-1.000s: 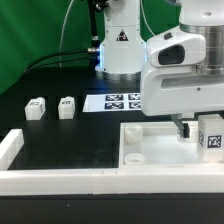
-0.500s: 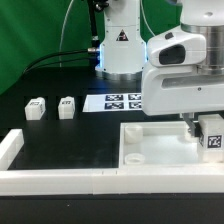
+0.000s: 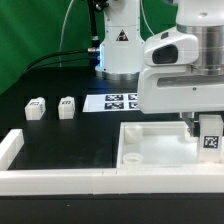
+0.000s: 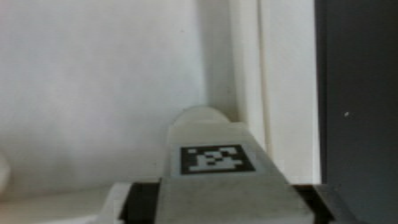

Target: Assemble one leg

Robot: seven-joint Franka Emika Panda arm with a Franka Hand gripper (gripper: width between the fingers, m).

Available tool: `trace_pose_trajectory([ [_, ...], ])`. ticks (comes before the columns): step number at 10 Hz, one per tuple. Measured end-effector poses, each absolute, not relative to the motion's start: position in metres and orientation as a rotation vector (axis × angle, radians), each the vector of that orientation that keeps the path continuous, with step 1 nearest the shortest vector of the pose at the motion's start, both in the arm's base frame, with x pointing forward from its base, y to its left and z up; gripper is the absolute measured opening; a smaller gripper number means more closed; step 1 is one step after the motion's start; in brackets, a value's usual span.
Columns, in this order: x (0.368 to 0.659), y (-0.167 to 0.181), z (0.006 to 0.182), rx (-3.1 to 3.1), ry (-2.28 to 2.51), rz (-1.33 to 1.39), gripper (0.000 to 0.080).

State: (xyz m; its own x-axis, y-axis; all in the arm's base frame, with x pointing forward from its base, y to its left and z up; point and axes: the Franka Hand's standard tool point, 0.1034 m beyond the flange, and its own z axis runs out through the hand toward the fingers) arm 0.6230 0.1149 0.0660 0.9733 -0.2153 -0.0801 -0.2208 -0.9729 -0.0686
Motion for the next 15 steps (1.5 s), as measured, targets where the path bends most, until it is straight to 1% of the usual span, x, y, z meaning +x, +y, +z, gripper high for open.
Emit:
trace_pose_trajectory([
  [5, 0.6239, 0.1187, 0.0660, -2.805, 1.194, 0.145, 0.0294],
  [12, 0.6271, 0.1204, 0.0659, -2.237, 2.086, 0.156, 0.0294],
  [15, 0.6278, 0.1197, 0.0658, -1.921, 2.369, 0.148, 0.0294],
])
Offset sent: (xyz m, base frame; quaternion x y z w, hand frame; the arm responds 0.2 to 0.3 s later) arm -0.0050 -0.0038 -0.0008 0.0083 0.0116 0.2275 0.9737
